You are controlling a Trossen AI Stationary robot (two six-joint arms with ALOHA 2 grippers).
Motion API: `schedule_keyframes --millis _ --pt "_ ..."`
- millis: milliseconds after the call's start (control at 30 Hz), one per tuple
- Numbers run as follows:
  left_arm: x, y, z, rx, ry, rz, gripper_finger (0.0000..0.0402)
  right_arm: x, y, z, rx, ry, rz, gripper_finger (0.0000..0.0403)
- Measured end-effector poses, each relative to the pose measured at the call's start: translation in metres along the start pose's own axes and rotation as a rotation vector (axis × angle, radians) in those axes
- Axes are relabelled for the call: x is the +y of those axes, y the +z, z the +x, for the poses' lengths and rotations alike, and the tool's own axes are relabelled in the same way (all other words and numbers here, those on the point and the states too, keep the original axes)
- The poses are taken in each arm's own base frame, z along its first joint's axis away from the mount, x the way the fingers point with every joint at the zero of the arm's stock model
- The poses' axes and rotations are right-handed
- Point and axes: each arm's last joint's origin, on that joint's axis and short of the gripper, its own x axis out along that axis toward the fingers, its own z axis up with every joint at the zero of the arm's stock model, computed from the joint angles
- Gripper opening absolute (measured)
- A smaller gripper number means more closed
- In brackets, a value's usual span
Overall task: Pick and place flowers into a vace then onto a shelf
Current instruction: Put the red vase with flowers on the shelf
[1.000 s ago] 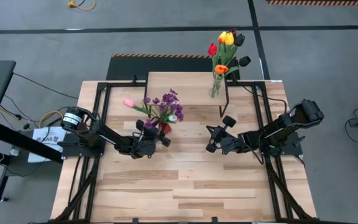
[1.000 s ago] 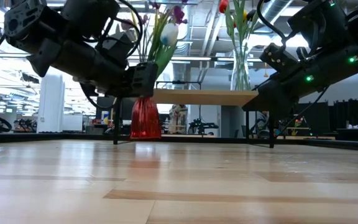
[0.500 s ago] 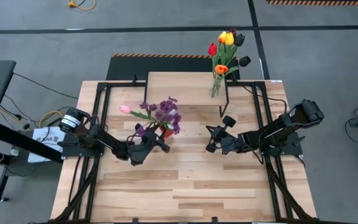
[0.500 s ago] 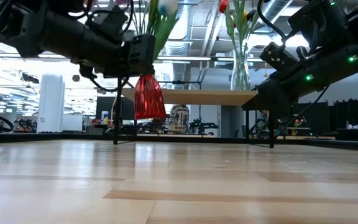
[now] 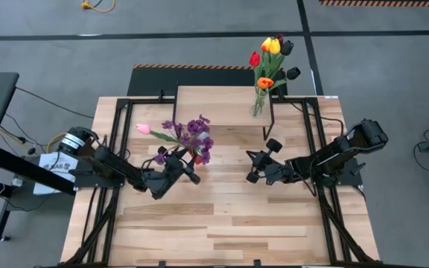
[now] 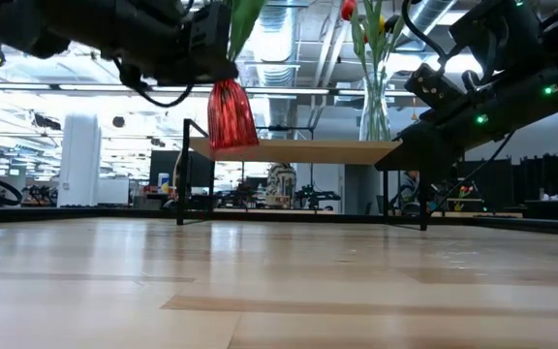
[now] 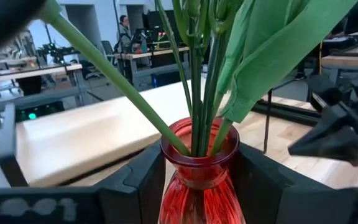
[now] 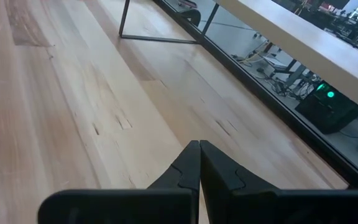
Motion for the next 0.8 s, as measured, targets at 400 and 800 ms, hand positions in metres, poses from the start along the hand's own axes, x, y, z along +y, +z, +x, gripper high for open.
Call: schedule_keyframes --millis 400,800 --pt "0.023 0.047 0.001 -0.05 0.037 0.071 0.0151 0.0 0.0 0.0 -0.003 0.016 0.004 0.0" --pt "0.053 0.084 0.008 -0.093 0.108 0.079 0.0151 0.001 0.0 0.0 -0.002 0.018 0.004 0.0"
